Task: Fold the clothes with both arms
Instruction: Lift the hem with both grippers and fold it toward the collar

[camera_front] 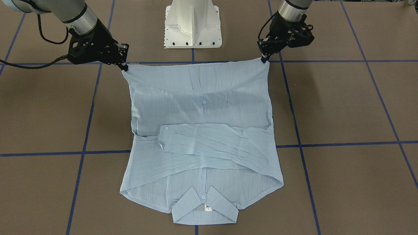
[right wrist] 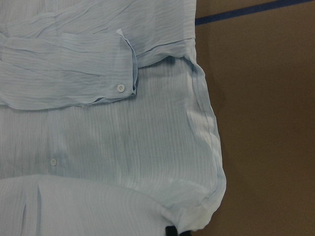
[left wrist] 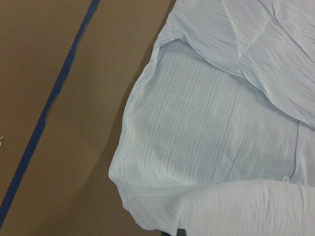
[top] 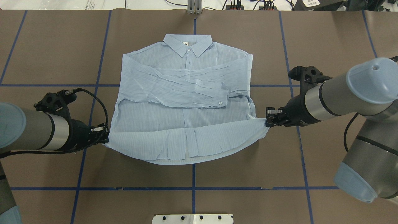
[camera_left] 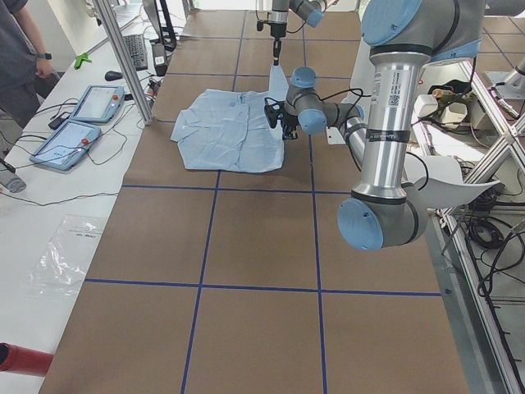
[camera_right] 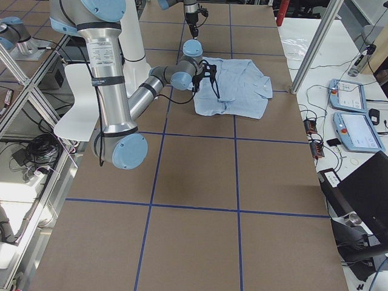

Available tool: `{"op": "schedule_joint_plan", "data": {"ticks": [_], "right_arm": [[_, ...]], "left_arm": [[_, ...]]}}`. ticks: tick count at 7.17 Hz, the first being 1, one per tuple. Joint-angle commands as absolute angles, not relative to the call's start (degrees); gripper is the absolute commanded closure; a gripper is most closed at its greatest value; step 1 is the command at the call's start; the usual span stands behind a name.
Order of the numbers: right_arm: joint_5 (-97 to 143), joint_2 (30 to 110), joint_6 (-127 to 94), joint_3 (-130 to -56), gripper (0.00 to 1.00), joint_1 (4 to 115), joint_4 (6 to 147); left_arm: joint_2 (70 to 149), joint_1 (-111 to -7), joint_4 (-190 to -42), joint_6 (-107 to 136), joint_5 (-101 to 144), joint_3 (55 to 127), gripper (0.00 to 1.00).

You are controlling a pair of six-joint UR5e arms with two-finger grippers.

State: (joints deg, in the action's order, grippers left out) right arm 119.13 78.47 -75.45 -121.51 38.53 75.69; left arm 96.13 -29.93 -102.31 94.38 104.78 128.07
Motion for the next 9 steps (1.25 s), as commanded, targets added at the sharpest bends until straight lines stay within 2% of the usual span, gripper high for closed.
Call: {"op": "schedule_joint_plan", "data": {"ticks": [1,5,9], "right_arm": [[119.1,73.9,-75.4,-117.4,1.00,40.9,75.7],[118.9,66.0,-71.7,-109.3,1.00,46.9,75.8],[118.8,55.8,-69.7,-95.8,1.00,50.8,75.8]], "left_arm": [[97.6,-35.0,-102.3,90.9,107.1,127.4,1.00],[105.4,-45.7,-102.1,84.6,111.3,118.9,1.00],[116.1,-49.4,-103.0,84.5,111.3,105.0,1.00]]}}
